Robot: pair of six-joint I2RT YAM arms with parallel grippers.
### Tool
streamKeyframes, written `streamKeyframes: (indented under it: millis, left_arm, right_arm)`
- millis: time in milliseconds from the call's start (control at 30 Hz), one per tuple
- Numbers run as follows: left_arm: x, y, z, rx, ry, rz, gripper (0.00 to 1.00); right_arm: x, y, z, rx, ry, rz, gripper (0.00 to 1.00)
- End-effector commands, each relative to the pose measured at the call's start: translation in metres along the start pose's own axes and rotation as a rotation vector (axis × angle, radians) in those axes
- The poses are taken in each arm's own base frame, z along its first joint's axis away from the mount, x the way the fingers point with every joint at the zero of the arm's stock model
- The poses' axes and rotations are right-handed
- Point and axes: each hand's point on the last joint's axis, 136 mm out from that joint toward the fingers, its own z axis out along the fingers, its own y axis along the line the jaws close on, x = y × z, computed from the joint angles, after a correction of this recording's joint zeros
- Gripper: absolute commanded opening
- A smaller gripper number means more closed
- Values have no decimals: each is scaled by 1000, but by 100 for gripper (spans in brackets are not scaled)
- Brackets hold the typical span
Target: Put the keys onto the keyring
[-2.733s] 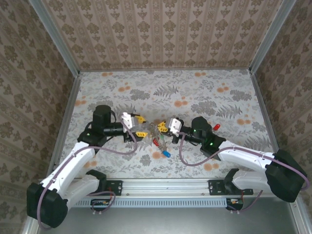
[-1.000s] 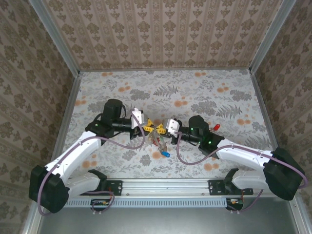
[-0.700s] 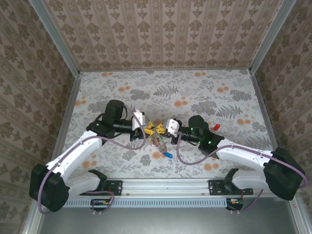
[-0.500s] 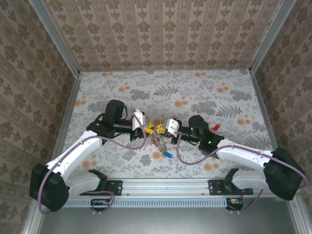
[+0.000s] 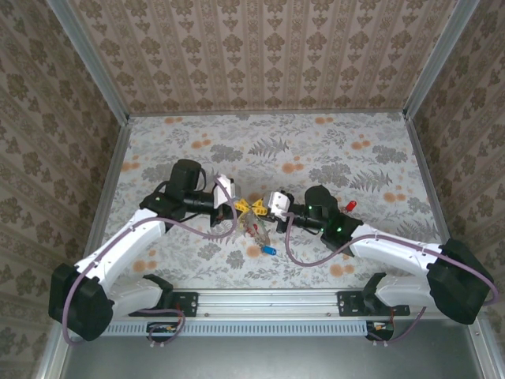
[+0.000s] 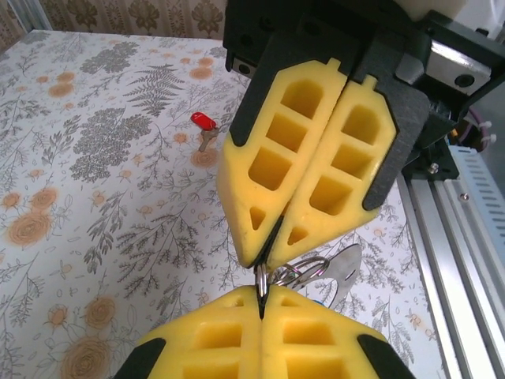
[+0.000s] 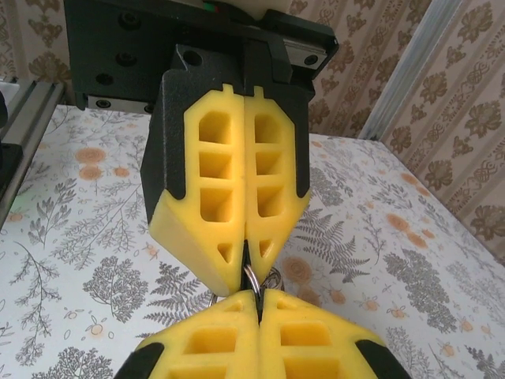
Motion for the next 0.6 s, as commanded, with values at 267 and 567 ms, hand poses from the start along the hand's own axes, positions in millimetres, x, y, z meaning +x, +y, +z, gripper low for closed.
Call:
streamKeyframes:
  millis: [267,567]
  left_arm:
    - [-14,3,-9,-5,-58,-8,0]
    - [-13,-1,-6,21,-72,-20,0]
  right_arm:
    - [2,23,-21,-238,94,29,32]
    - [6,8,6,-207,114,210,32]
